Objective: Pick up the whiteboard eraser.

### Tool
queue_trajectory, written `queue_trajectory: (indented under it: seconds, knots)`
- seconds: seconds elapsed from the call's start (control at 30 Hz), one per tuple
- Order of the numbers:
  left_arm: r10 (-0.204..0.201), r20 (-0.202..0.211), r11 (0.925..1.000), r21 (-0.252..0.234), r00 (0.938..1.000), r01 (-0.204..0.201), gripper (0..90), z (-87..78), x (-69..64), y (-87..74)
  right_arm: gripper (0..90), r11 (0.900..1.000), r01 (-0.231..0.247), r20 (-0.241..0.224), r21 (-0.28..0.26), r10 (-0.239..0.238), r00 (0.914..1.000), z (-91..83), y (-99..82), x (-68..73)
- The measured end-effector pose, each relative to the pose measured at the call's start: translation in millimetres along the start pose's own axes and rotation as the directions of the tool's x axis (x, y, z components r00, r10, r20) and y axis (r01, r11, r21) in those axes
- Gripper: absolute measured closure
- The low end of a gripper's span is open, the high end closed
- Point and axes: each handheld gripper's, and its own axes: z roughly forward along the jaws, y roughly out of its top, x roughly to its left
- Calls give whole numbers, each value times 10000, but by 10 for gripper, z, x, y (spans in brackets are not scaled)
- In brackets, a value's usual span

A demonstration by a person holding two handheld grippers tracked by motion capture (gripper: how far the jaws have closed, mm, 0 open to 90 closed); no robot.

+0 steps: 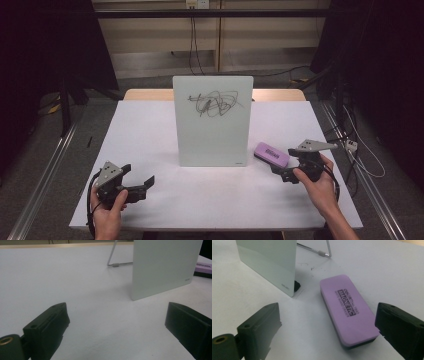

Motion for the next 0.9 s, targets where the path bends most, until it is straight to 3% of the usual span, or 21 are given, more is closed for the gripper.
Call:
queue_trajectory:
  seconds: [0.17,0.23,0.33,0.57,0.63,0.73,0.83,0.9]
  knots:
    - [11,31,10000,37,10000,-11,50,2,10,1,85,9993,345,-119,164,-343,9993,48,149,-75]
    - [-48,22,10000,87,10000,48,50,11,17,-3,80,9989,346,-400,331,-332,9986,77,213,-134]
    - [-272,33,9996,46,9996,272,50,11,24,0,87,9980,434,-438,463,-414,9982,132,245,-191]
    - [-115,41,9999,128,9999,115,50,18,3,5,96,9932,595,-593,1000,-537,9968,315,257,-278]
    - [-87,85,9999,111,9999,86,50,24,2,1,108,9833,1069,-484,1476,-1008,9937,412,274,-307]
    - [-129,104,9998,161,9999,127,50,27,10,-1,122,9787,1130,-533,1711,-1054,9930,456,298,-329]
    - [-98,136,9998,186,9999,95,50,26,14,-3,184,9716,1155,-989,2064,-967,9904,521,394,-391]
    - [-72,177,9998,194,9998,69,50,26,13,-3,185,9709,1093,-960,2129,-906,9913,534,408,-395]
